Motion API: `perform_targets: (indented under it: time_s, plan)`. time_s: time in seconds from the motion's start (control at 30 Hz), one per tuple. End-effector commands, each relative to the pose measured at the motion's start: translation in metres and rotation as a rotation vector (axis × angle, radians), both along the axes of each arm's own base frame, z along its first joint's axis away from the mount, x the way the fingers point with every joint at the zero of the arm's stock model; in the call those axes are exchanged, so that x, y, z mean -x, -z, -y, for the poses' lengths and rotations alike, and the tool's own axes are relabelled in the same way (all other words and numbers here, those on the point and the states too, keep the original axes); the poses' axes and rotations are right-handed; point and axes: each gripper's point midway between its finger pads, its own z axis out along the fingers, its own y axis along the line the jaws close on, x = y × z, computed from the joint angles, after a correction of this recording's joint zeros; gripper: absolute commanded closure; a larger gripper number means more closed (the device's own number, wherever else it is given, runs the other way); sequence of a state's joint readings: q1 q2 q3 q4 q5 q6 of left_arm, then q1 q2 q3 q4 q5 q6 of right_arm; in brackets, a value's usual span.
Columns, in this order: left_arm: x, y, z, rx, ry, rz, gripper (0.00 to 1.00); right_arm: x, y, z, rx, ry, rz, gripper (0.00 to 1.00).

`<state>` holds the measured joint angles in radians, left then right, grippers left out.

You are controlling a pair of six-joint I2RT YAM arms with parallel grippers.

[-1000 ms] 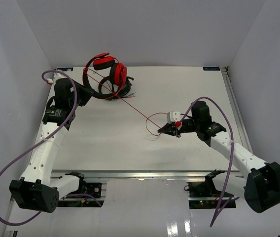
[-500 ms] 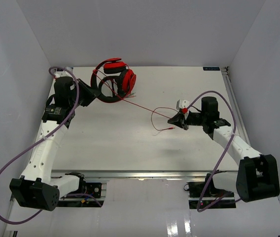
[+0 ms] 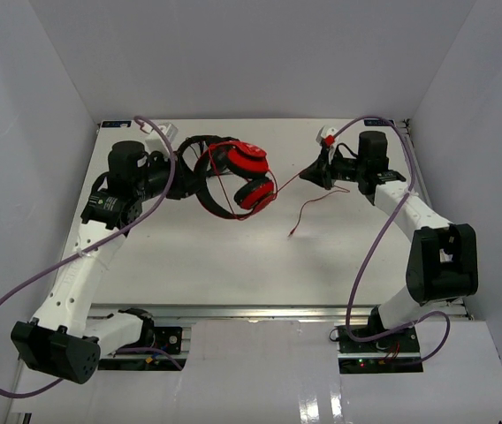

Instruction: Wrap the headphones

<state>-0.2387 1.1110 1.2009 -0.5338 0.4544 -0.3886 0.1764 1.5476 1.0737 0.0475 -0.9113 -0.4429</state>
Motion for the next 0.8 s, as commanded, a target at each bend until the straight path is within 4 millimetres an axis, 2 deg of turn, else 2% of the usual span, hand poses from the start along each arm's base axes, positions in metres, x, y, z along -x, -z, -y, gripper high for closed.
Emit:
perform_targets:
  time_s: [0.0, 0.27, 0.37, 0.6, 0.77]
  plan:
    - [0.037, 0.008, 0.017, -0.152, 0.241, 0.119, 1.0, -0.033, -0.025, 0.011, -0.01, 0.11, 0.016, 0.92]
    - [0.057, 0.055, 0.035, -0.416, 0.416, 0.163, 1.0, -0.045, -0.055, 0.003, -0.023, 0.085, 0.055, 0.92]
    - [0.061, 0.073, 0.043, -0.492, 0.462, 0.136, 1.0, -0.044, -0.056, 0.002, -0.014, 0.094, 0.043, 0.92]
    - [0.068, 0.069, 0.048, -0.512, 0.511, 0.19, 1.0, -0.06, -0.039, 0.013, 0.032, 0.185, 0.013, 0.92]
    - [0.068, 0.084, 0.038, -0.585, 0.493, 0.169, 1.0, -0.069, -0.059, 0.016, 0.012, 0.226, 0.033, 0.92]
